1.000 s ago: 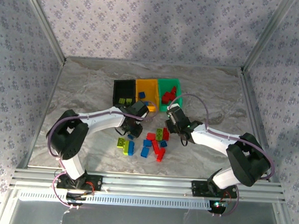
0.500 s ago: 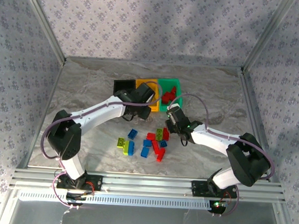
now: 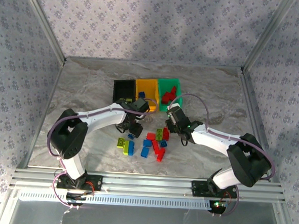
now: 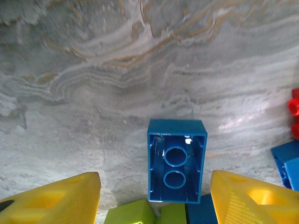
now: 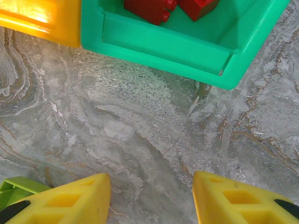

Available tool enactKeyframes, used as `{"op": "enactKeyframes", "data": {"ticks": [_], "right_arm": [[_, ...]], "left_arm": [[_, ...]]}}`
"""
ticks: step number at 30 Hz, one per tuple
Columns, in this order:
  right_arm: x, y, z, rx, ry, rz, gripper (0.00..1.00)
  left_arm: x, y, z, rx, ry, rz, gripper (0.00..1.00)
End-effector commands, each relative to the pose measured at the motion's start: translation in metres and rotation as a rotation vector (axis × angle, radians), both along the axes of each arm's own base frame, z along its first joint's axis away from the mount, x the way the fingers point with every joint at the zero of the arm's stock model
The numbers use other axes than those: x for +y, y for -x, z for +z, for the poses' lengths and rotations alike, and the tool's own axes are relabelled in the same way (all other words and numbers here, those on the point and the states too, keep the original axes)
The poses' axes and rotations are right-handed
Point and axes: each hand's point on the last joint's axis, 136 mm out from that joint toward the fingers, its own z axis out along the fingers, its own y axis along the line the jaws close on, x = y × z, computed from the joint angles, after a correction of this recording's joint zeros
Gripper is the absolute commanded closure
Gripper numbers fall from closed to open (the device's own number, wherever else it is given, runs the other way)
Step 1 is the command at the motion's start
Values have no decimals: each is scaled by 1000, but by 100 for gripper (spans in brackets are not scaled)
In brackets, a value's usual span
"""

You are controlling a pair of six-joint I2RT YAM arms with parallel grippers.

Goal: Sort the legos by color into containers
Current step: Pick up the lego from the center of the table.

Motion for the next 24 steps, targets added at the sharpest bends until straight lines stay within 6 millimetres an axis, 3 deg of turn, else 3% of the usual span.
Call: {"op": "enactKeyframes", "data": {"ticks": [1, 9, 11, 13, 17, 24], "right_arm": [[3, -4, 4, -16, 19, 5, 49], [1, -4, 5, -20, 29, -2, 49], [2, -3, 5, -20, 29, 0, 49], [2, -3, 5, -20, 29, 0, 49], [3, -3, 5, -22, 28, 5, 49], [5, -3, 7, -24, 26, 9, 48]], "left_arm": [[0, 9, -4, 50, 12, 0, 37], [-11, 9, -28, 128, -14, -20, 39], [-11, 10, -32, 140, -26, -18, 45], [-10, 11, -32, 135, -30, -14, 57], [-10, 4, -22, 96, -22, -5, 67], [-22, -19, 8, 14, -3, -9, 68]]}}
